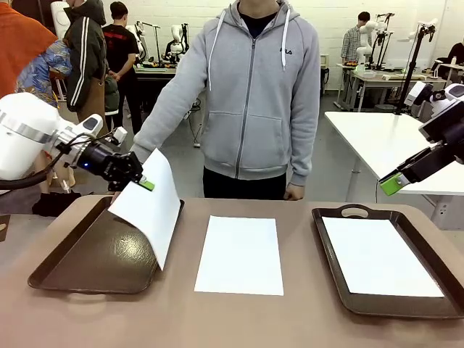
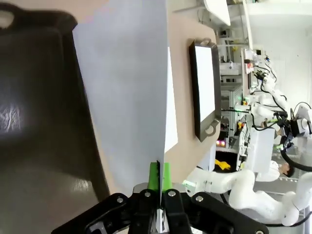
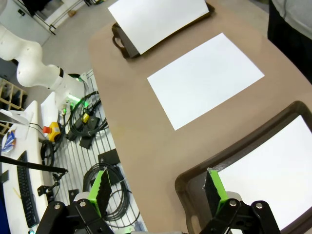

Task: Sort the A4 documents.
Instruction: Place the A4 Paper in the designated Handle tray.

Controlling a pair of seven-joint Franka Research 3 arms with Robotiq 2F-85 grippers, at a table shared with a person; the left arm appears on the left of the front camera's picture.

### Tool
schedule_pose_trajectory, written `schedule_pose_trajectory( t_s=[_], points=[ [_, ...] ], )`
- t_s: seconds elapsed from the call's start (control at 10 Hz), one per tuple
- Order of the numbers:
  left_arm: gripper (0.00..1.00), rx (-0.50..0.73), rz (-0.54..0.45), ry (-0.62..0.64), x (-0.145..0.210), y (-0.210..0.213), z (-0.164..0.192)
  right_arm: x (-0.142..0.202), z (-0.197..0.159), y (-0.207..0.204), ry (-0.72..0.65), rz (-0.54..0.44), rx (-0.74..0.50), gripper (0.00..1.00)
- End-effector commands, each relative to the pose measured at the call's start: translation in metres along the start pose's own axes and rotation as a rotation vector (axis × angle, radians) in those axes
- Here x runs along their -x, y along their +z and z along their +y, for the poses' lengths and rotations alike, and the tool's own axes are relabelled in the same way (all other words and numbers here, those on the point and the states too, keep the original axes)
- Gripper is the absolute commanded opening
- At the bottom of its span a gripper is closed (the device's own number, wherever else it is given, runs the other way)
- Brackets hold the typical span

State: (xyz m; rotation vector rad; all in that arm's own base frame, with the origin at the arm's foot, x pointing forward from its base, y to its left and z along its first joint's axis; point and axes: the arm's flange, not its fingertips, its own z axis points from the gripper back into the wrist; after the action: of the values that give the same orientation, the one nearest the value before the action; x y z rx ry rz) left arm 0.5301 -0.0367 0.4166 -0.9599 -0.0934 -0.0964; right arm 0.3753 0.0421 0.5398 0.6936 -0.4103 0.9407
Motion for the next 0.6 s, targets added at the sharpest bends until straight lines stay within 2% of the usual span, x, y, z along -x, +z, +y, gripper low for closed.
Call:
schedule_pose_trajectory(
  t_s=[0.0, 0.1, 0.5],
  points=[
    [0.01, 0.002, 0.059, 0.010, -0.001, 0.015, 0.015, 0.000, 0.000, -0.002, -0.003, 0.008, 0.005, 1.00],
    [0.01, -0.042, 0.104, 0.052, -0.005, 0.021, 0.035, 0.000, 0.000, -0.002, -0.003, 0.008, 0.005, 1.00],
    [0.01, -0.068, 0.255, 0.014, -0.013, 0.025, 0.080, 0.000, 0.000, -0.002, -0.003, 0.008, 0.005, 1.00]
  ],
)
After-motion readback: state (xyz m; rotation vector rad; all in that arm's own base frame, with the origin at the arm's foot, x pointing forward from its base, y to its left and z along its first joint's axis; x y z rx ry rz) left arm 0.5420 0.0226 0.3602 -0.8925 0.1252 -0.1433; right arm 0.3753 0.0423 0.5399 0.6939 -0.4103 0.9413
